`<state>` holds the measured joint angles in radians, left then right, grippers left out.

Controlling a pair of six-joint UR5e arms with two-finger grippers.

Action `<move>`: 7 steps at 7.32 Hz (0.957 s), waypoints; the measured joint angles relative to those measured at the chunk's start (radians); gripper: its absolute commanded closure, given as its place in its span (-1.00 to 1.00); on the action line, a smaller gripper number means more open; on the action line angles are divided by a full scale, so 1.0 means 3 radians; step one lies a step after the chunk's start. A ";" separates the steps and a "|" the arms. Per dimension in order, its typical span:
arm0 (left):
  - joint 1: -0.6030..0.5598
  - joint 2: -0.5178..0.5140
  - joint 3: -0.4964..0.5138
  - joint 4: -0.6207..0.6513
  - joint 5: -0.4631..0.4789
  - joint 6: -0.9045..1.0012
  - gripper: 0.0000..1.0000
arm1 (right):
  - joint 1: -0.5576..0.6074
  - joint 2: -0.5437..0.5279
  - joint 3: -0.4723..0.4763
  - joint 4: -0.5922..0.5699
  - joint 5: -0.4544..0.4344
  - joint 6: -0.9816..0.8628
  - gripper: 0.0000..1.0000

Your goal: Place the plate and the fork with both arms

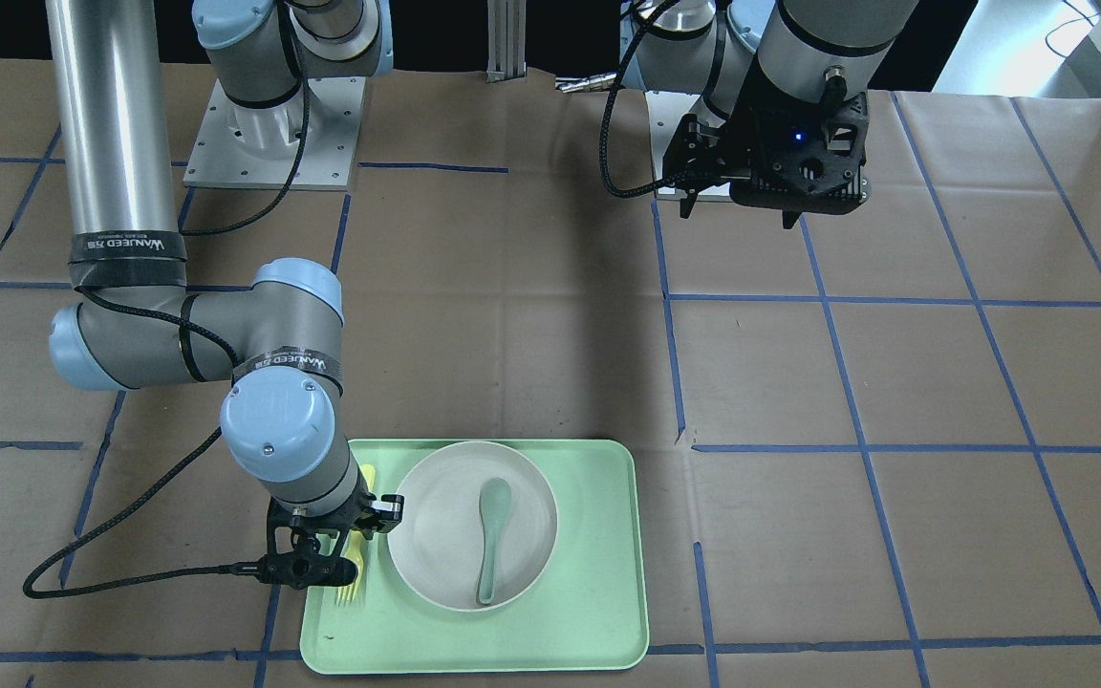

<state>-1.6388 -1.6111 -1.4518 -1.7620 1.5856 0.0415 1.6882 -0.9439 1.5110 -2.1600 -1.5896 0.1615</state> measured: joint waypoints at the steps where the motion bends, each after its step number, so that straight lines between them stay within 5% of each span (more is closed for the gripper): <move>1: 0.0002 -0.0002 0.0002 -0.0005 0.0008 0.0000 -1.00 | -0.0012 -0.0054 0.0001 0.0003 0.0000 0.0001 -1.00; 3: 0.0001 -0.0003 0.0006 -0.0015 0.0011 0.0000 -1.00 | -0.0032 -0.0353 0.0021 0.0236 0.0000 -0.0055 -1.00; 7: -0.0033 -0.0027 0.0016 -0.0012 0.0010 -0.0028 -1.00 | -0.0348 -0.1391 0.0046 0.1546 0.0009 -0.0660 -1.00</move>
<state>-1.6488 -1.6193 -1.4472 -1.7655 1.5887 0.0331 1.5837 -1.3611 1.5249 -1.6962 -1.5870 -0.0365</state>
